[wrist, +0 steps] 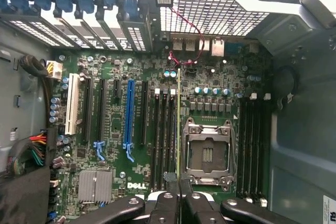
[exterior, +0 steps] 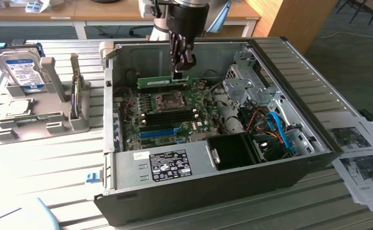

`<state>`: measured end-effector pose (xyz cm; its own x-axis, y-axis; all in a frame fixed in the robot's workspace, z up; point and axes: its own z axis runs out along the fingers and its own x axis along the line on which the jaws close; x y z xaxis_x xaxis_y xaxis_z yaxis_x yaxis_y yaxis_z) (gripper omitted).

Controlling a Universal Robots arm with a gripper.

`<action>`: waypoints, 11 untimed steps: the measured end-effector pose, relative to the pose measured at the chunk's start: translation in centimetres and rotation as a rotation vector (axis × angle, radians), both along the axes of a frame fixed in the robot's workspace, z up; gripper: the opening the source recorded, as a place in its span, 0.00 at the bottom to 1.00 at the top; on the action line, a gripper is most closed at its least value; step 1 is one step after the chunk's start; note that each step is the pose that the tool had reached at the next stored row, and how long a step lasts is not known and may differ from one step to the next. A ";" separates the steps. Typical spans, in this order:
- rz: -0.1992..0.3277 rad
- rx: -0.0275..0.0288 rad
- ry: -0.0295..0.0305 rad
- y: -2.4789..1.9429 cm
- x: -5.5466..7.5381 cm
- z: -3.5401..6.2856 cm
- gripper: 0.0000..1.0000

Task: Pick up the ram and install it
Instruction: 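Insert the ram into the slot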

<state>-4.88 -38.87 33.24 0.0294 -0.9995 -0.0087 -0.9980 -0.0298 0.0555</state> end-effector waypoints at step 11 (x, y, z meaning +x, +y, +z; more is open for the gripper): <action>0.000 0.0000 0.0000 0.00 0.0 -0.44 0.11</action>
